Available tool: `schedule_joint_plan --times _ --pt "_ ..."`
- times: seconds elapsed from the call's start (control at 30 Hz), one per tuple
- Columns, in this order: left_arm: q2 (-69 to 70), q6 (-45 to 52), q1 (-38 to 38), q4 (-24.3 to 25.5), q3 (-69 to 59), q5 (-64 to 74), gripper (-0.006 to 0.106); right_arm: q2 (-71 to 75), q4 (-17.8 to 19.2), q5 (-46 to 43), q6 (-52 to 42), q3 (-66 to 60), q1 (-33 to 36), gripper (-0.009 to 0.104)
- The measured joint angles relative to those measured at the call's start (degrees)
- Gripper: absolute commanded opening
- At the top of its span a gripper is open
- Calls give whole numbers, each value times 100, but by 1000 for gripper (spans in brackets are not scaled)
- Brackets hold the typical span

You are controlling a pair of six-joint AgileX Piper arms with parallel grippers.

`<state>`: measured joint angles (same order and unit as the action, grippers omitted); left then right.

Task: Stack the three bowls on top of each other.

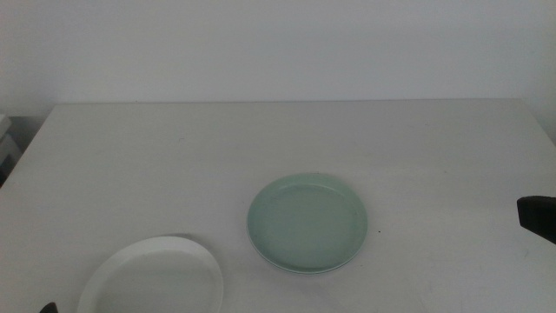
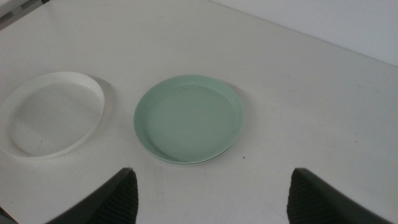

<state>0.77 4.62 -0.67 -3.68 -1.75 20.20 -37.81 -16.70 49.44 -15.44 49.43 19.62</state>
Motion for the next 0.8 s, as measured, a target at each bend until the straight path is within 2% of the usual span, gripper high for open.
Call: schedule_joint_plan --times 0.23,0.6,0.8 --pt "-398 -655 0 -28 378 89 94 0 0 -2 0 0 0 61" --pt "-3549 -996 0 -71 3335 1551 94 0 2 -2 0 0 0 61" --pt "-4711 -1007 0 -71 4677 2691 94 0 2 -2 0 0 0 61"
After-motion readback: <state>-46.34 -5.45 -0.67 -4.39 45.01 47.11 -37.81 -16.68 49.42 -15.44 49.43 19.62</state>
